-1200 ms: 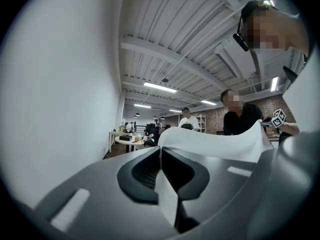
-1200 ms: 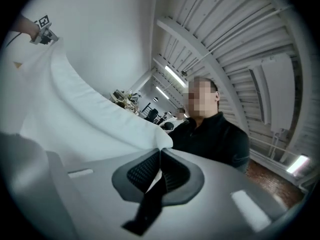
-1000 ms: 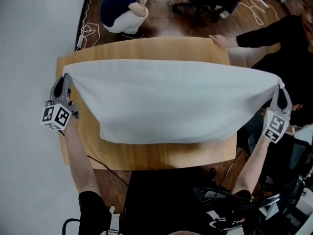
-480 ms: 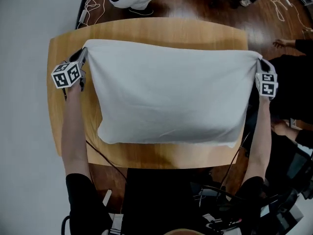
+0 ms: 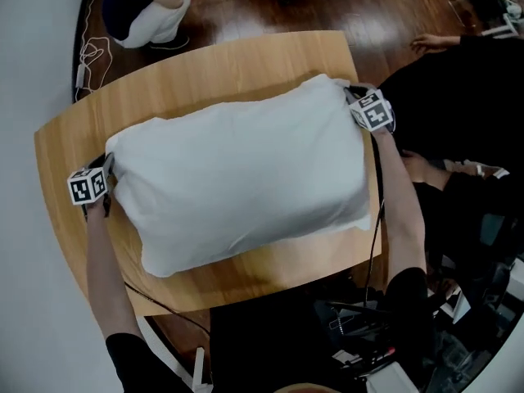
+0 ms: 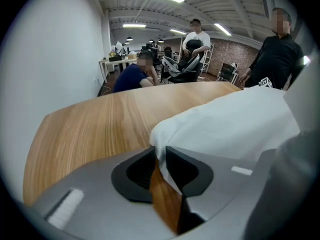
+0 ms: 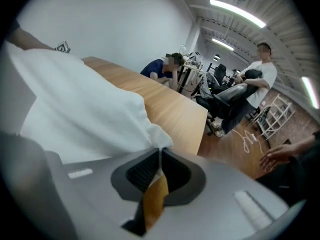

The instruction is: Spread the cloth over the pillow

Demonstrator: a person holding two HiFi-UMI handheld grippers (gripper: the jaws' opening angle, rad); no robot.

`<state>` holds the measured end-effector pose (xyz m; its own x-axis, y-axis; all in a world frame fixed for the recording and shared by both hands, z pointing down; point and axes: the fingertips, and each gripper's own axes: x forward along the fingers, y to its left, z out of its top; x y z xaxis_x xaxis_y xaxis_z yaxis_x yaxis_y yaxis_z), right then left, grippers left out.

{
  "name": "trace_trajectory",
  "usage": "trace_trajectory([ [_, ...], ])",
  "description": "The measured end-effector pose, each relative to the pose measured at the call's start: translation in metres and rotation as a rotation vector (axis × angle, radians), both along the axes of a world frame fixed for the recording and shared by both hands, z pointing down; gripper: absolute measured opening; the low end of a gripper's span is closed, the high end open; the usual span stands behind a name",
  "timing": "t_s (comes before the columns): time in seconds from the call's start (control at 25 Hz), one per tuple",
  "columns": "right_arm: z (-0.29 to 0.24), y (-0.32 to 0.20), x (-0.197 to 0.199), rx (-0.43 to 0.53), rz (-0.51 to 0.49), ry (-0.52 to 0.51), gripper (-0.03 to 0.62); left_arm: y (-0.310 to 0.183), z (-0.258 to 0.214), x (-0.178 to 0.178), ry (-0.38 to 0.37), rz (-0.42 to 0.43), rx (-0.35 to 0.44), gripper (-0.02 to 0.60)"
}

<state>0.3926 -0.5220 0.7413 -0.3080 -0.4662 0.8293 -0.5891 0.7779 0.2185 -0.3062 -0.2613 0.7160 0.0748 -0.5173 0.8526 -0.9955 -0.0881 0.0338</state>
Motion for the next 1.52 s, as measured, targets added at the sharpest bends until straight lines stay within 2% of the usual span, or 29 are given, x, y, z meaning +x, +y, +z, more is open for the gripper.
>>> trace_trajectory([
  [0.08, -0.008, 0.002, 0.011, -0.056, 0.075, -0.114, 0.111, 0.018, 0.003, -0.001, 0.049, -0.028, -0.009, 0.128],
  [0.2, -0.033, 0.002, 0.071, -0.132, 0.353, -0.390, 0.177, 0.052, -0.007, -0.030, 0.043, -0.090, 0.016, 0.143],
  [0.28, -0.050, 0.013, 0.115, -0.121, 0.473, -0.448, 0.183, 0.079, -0.031, -0.043, 0.073, -0.135, 0.078, 0.143],
  [0.32, -0.060, 0.024, 0.127, -0.107, 0.491, -0.472, 0.183, 0.090, -0.048, -0.039, 0.115, -0.142, 0.134, 0.142],
  [0.4, -0.093, 0.063, 0.120, -0.081, 0.429, -0.582, 0.181, 0.104, -0.086, -0.005, 0.243, -0.101, 0.286, 0.135],
  [0.48, -0.136, 0.120, 0.080, -0.047, 0.240, -0.674, 0.179, 0.110, -0.118, 0.057, 0.395, 0.026, 0.425, 0.114],
  [0.52, -0.154, 0.151, 0.056, -0.029, 0.128, -0.685, 0.178, 0.113, -0.129, 0.091, 0.462, 0.109, 0.470, 0.114],
  [0.6, -0.171, 0.212, 0.017, -0.020, -0.036, -0.638, 0.178, 0.129, -0.138, 0.153, 0.555, 0.256, 0.480, 0.098],
  [0.64, -0.164, 0.238, 0.006, -0.040, -0.055, -0.590, 0.178, 0.145, -0.133, 0.175, 0.579, 0.298, 0.442, 0.098],
  [0.68, -0.151, 0.260, 0.003, -0.069, -0.031, -0.548, 0.174, 0.165, -0.123, 0.189, 0.591, 0.310, 0.393, 0.095],
  [0.76, -0.129, 0.291, 0.015, -0.109, 0.112, -0.550, 0.175, 0.202, -0.105, 0.187, 0.606, 0.267, 0.323, 0.085],
  [0.84, -0.131, 0.310, 0.044, -0.074, 0.286, -0.601, 0.172, 0.210, -0.108, 0.172, 0.607, 0.215, 0.338, 0.080],
  [0.88, -0.136, 0.316, 0.058, -0.048, 0.334, -0.608, 0.169, 0.210, -0.111, 0.168, 0.598, 0.199, 0.367, 0.077],
  [0.92, -0.136, 0.324, 0.070, -0.041, 0.342, -0.581, 0.169, 0.211, -0.114, 0.169, 0.584, 0.187, 0.392, 0.068],
  [0.96, -0.128, 0.336, 0.080, -0.062, 0.307, -0.512, 0.169, 0.214, -0.114, 0.175, 0.568, 0.178, 0.404, 0.063],
  [1.04, -0.096, 0.371, 0.095, -0.156, 0.181, -0.319, 0.170, 0.216, -0.116, 0.192, 0.546, 0.177, 0.400, 0.058],
  [1.12, -0.065, 0.399, 0.096, -0.234, 0.103, -0.185, 0.184, 0.209, -0.118, 0.201, 0.543, 0.192, 0.403, 0.055],
  [1.24, -0.038, 0.411, 0.079, -0.271, 0.062, -0.106, 0.179, 0.206, -0.109, 0.197, 0.549, 0.220, 0.411, 0.049],
  [1.28, -0.037, 0.416, 0.077, -0.285, 0.053, -0.081, 0.021, 0.208, -0.105, 0.198, 0.547, 0.229, 0.398, 0.049],
  [1.4, -0.076, 0.430, 0.088, -0.259, 0.097, -0.018, 0.008, 0.211, -0.097, 0.201, 0.541, 0.236, 0.365, 0.049],
  [1.52, -0.096, 0.441, 0.098, -0.232, 0.179, -0.018, 0.008, 0.214, -0.094, 0.201, 0.543, 0.229, 0.348, 0.049],
])
